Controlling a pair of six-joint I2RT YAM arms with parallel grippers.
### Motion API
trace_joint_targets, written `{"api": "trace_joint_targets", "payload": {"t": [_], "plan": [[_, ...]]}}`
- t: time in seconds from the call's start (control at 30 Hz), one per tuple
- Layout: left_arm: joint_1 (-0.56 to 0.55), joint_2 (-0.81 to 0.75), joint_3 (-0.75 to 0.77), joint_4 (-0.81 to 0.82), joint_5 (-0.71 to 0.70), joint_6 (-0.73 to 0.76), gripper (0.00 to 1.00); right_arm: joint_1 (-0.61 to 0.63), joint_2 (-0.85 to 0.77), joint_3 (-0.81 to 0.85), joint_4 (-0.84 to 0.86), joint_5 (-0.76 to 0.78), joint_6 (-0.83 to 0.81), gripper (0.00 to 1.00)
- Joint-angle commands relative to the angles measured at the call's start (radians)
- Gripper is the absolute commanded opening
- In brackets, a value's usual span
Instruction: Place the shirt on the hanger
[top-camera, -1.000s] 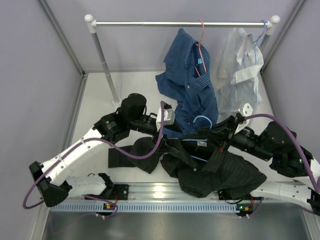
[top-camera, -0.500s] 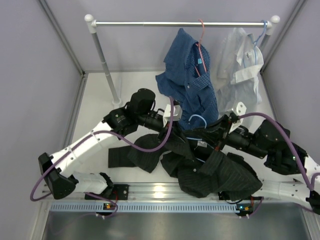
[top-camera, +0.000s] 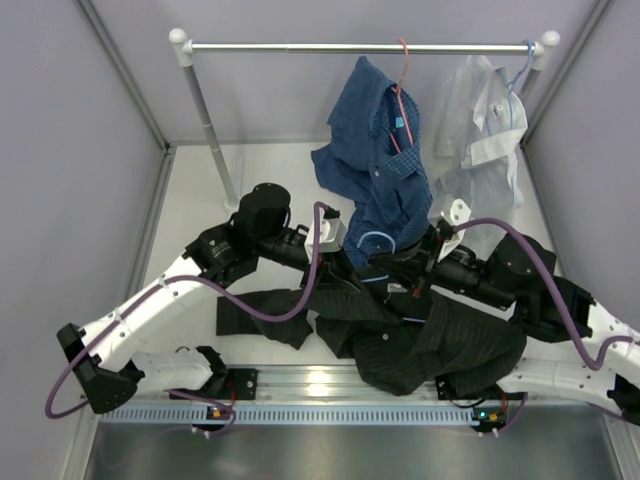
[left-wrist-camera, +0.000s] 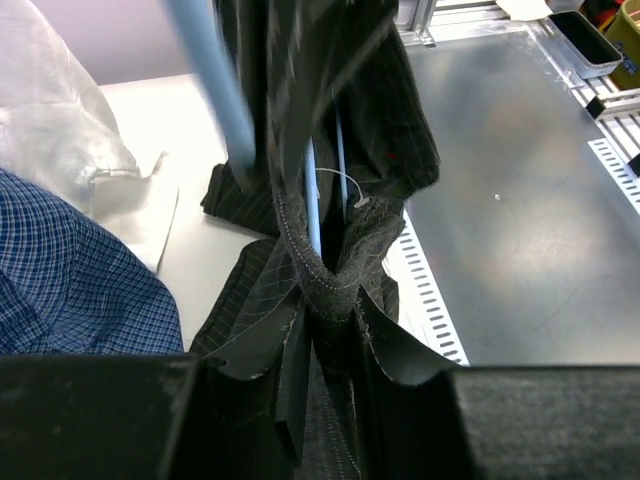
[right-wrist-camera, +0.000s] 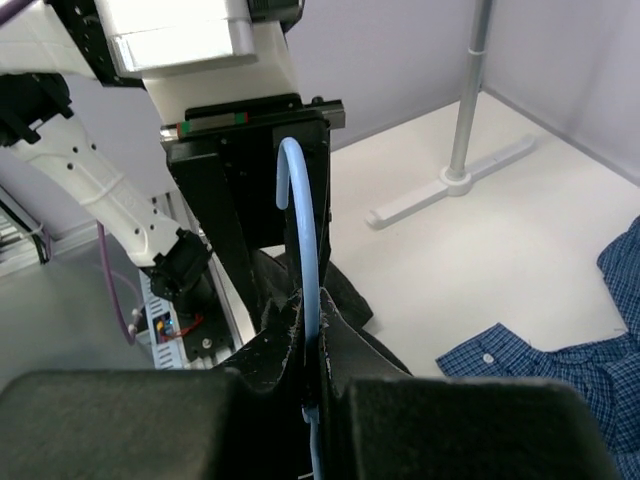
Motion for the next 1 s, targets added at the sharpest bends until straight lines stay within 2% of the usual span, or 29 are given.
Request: {"api": "trace_joint_targets", "payload": {"t": [0.0, 0.1, 0.13, 0.17, 0.23, 0.27, 0.3, 0.33, 0.37, 0.53, 0.67, 0.77, 0.8, 0.9, 0.97], "plan": [[-0.004, -0.026, -0.030, 0.046, 0.005, 0.028, 0.25, 0.012, -0.054, 0.009, 0.092, 0.049, -0.001, 0.00], [-0.005, -0.008, -0.033, 0.044, 0.005, 0.027, 0.26, 0.012, -0.080, 0.000, 0.097, 0.066, 0.002, 0.00], [-0.004, 0.000, -0.029, 0.043, 0.007, 0.022, 0.30, 0.012, -0.087, -0.005, 0.100, 0.066, 0.004, 0.00], [-0.005, 0.004, -0.026, 0.046, 0.007, 0.019, 0.37, 0.012, -0.087, -0.008, 0.106, 0.063, 0.004, 0.00], [-0.005, 0.017, -0.009, 0.046, 0.019, 0.010, 0.60, 0.012, -0.085, -0.010, 0.107, 0.063, 0.004, 0.00], [-0.005, 0.018, -0.003, 0.044, 0.021, 0.007, 0.65, 0.012, -0.085, -0.013, 0.107, 0.063, 0.004, 0.00], [-0.005, 0.018, 0.003, 0.044, 0.021, 0.004, 0.74, 0.012, -0.084, -0.014, 0.113, 0.065, 0.005, 0.00], [-0.005, 0.018, 0.014, 0.046, 0.025, 0.001, 0.90, 0.012, -0.082, -0.017, 0.118, 0.062, 0.004, 0.00], [-0.005, 0.020, 0.017, 0.044, 0.028, -0.001, 0.98, 0.012, -0.079, -0.019, 0.120, 0.060, 0.007, 0.00], [-0.005, 0.017, 0.039, 0.046, 0.034, -0.002, 0.96, 0.012, -0.076, -0.026, 0.136, 0.045, 0.007, 0.00], [-0.005, 0.028, 0.054, 0.044, 0.054, -0.012, 0.89, 0.012, -0.087, -0.040, 0.161, 0.025, 0.010, 0.00], [-0.007, 0.052, 0.065, 0.044, 0.079, -0.019, 0.75, 0.012, -0.094, -0.049, 0.176, 0.016, 0.012, 0.00], [-0.007, 0.058, 0.071, 0.044, 0.080, -0.022, 0.64, 0.012, -0.096, -0.049, 0.178, 0.011, 0.010, 0.00], [-0.010, 0.081, 0.071, 0.046, 0.088, -0.024, 0.47, 0.012, -0.106, -0.053, 0.189, 0.006, 0.008, 0.00], [-0.010, 0.086, 0.071, 0.044, 0.093, -0.022, 0.44, 0.012, -0.117, -0.059, 0.201, 0.005, 0.004, 0.00]]}}
